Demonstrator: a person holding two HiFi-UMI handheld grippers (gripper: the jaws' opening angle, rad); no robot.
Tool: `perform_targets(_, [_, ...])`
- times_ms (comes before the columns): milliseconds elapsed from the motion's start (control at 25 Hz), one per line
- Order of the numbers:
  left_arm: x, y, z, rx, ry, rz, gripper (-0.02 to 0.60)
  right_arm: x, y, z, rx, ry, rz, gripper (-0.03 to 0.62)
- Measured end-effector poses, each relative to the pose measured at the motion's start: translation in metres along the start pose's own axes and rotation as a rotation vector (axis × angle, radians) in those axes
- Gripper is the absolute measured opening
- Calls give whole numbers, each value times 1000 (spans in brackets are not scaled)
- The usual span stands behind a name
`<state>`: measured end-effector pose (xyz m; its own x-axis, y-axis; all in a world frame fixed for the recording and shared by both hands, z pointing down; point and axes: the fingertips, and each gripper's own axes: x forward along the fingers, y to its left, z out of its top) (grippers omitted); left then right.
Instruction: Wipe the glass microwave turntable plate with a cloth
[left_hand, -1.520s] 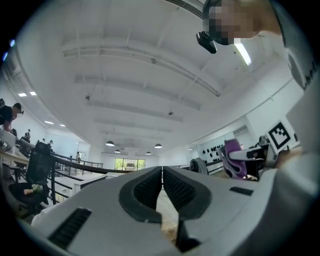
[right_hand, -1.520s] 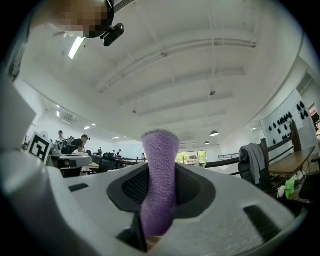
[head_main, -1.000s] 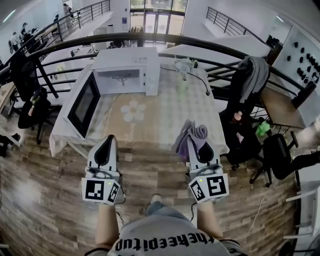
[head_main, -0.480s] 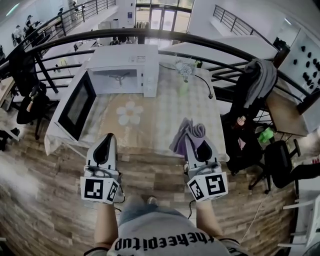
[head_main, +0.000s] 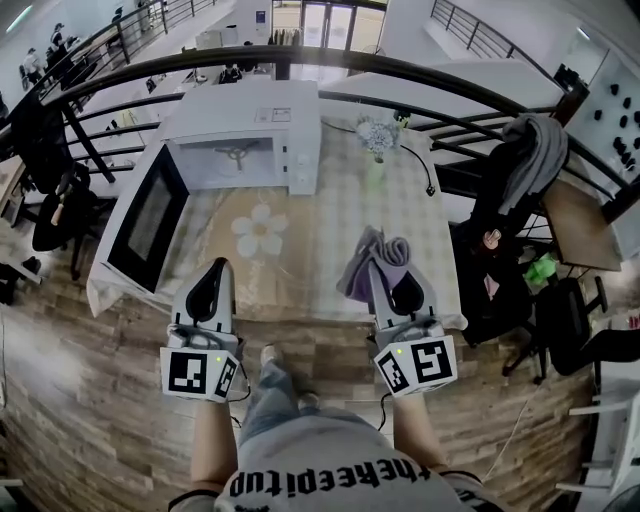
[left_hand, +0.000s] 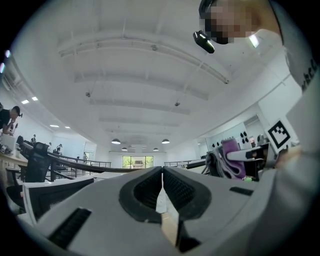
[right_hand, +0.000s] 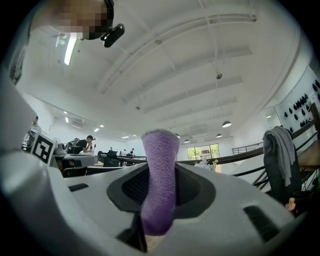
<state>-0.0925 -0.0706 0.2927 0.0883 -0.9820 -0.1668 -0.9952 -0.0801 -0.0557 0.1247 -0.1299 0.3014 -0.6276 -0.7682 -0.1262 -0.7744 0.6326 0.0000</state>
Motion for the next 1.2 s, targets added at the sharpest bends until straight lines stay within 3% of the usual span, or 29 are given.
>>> perform_targets(720, [139, 77, -27, -41, -21, -91, 11, 145, -19, -28, 7, 43, -41, 110])
perform_targets(960, [174, 87, -45, -65, -24, -155, 11, 178, -13, -71, 39, 148, -46, 110])
perform_targets(1200, [196, 95, -70, -80, 13, -201, 11, 198, -7, -144, 131, 306, -54, 110])
